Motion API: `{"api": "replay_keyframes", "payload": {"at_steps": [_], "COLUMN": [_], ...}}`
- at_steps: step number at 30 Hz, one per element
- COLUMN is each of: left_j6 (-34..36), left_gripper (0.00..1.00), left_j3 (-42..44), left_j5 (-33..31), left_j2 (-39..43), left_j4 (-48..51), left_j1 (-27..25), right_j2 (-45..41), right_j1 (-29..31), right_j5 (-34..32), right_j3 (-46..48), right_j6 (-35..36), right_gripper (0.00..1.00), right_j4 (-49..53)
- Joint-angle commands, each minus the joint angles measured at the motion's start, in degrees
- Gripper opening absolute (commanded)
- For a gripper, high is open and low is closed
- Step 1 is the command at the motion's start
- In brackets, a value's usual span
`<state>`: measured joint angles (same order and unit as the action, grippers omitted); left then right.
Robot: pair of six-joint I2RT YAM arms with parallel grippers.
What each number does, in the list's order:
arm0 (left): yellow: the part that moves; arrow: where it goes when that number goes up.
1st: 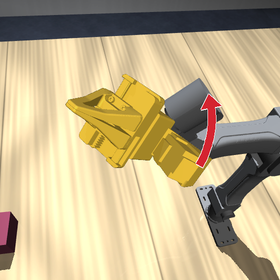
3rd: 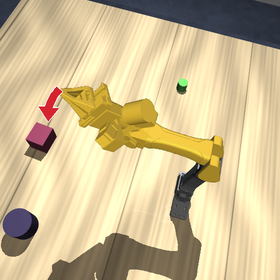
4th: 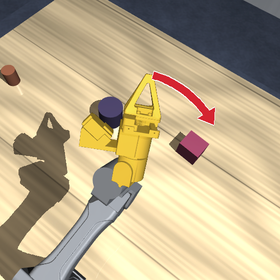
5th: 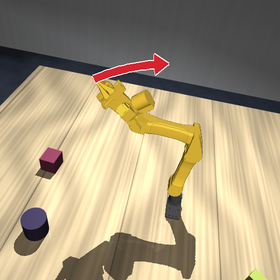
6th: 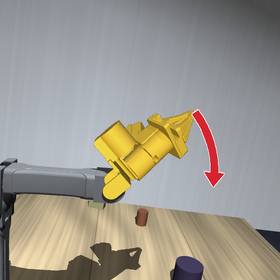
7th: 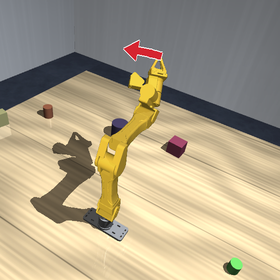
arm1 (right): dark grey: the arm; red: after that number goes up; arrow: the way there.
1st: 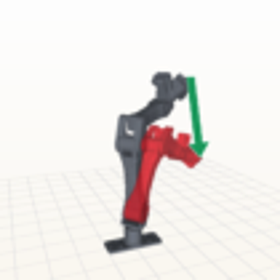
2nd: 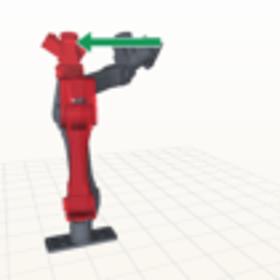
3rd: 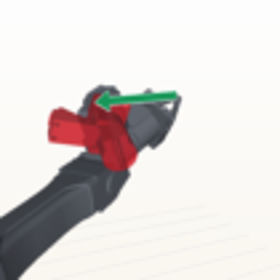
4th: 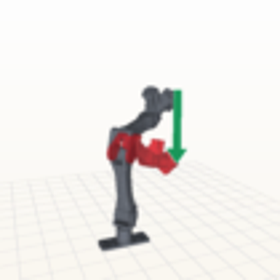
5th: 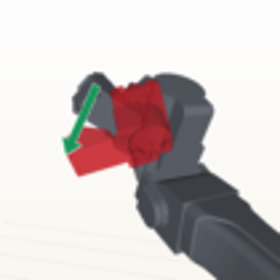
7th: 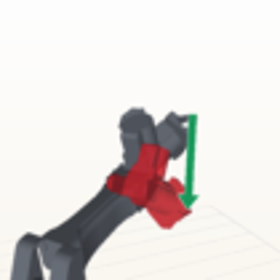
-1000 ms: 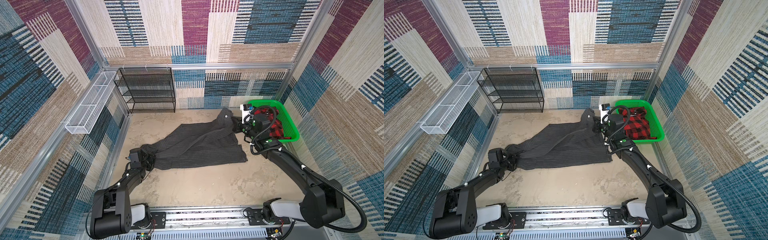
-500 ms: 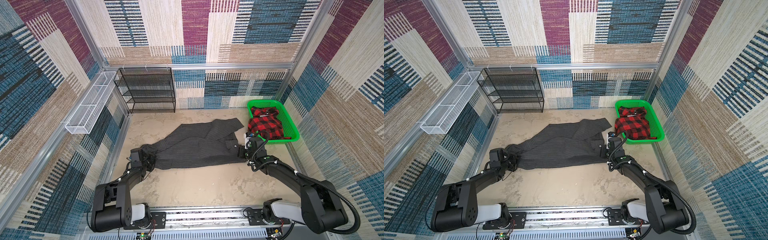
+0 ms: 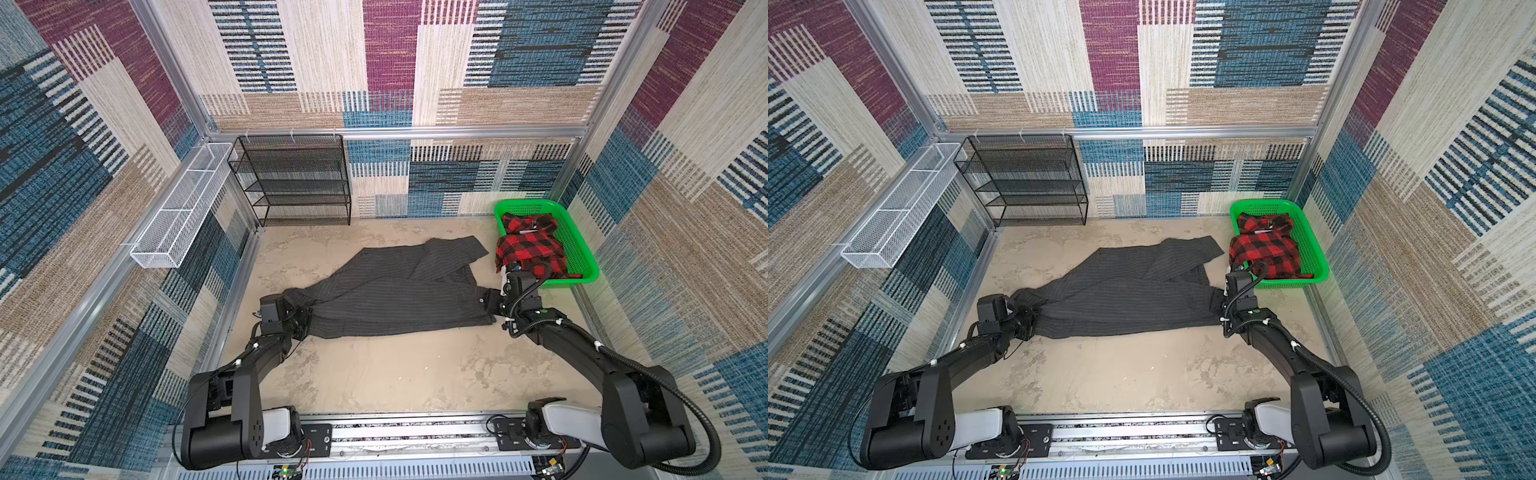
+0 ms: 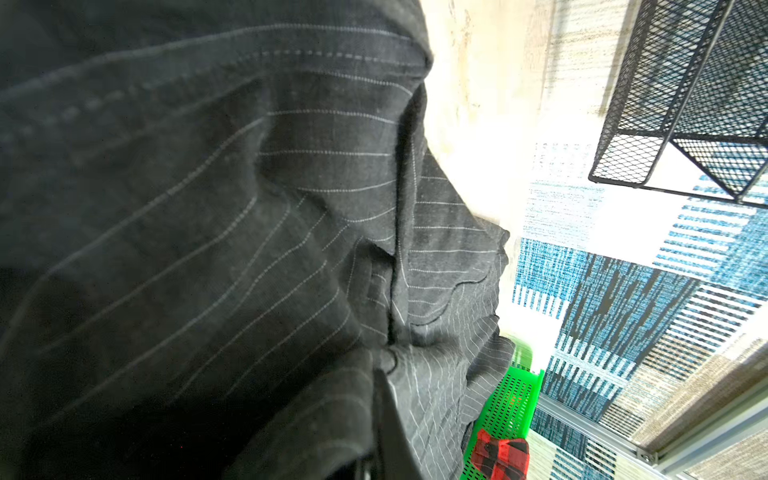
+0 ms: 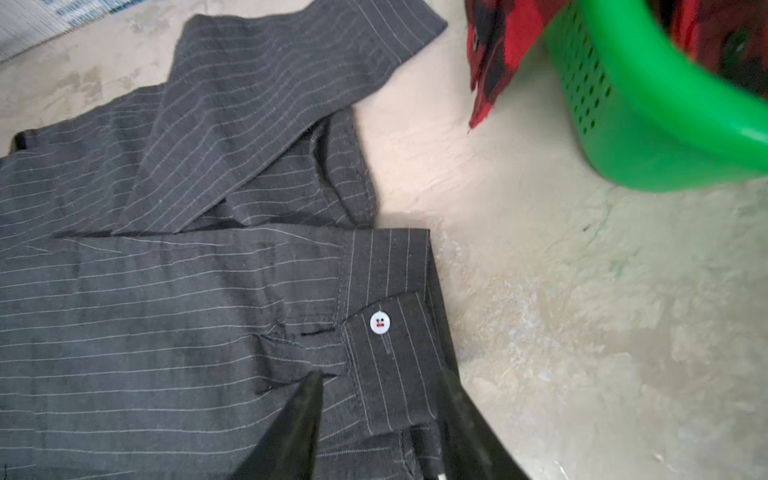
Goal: Fold and stack the long sleeve shirts
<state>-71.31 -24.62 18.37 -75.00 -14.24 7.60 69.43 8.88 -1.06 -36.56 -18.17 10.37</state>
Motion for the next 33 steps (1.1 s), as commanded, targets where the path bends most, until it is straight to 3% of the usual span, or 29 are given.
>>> {"api": "replay_keyframes", "payload": {"at_steps": [1,5,11,18,21,25,33], "left_j6": [0.29,0.03,-0.08,3.8,4.96,6.8,8.95], "left_gripper": [0.06,0.19,0.42,0.43,0.43,0.38,0.2], "left_j3": [-1.08,-2.3,-2.35,-4.25,-5.79,-9.48,-17.88], "left_j5": [0.43,1.39,0.41,-11.05,-12.4,-9.0,-6.63], "left_j2": [0.11,0.79,8.35,26.71,30.76,26.43,3.31], "left_j4": [1.14,3.5,12.14,35.36,38.49,36.64,25.79], "left_j1": [0.05,0.05,-0.13,-0.14,-0.28,-2.01,-12.34], "right_j2": [-4.02,-6.11,3.23,17.52,22.57,26.53,27.83], "right_j1": [-0.11,-0.11,0.32,4.93,7.09,8.7,9.36], "right_j5": [-2.04,1.13,11.14,12.95,13.07,13.66,12.98], "right_j3": [-1.66,-4.07,-8.58,-18.05,-21.41,-21.97,-17.2], "right_j6": [-0.89,-0.64,-3.39,-3.06,-2.65,-3.09,-5.39], "right_gripper": [0.56,0.53,0.4,0.37,0.35,0.32,0.3], "right_j4": [3.38,5.2,0.6,-1.85,-1.27,-2.27,-3.68]}}
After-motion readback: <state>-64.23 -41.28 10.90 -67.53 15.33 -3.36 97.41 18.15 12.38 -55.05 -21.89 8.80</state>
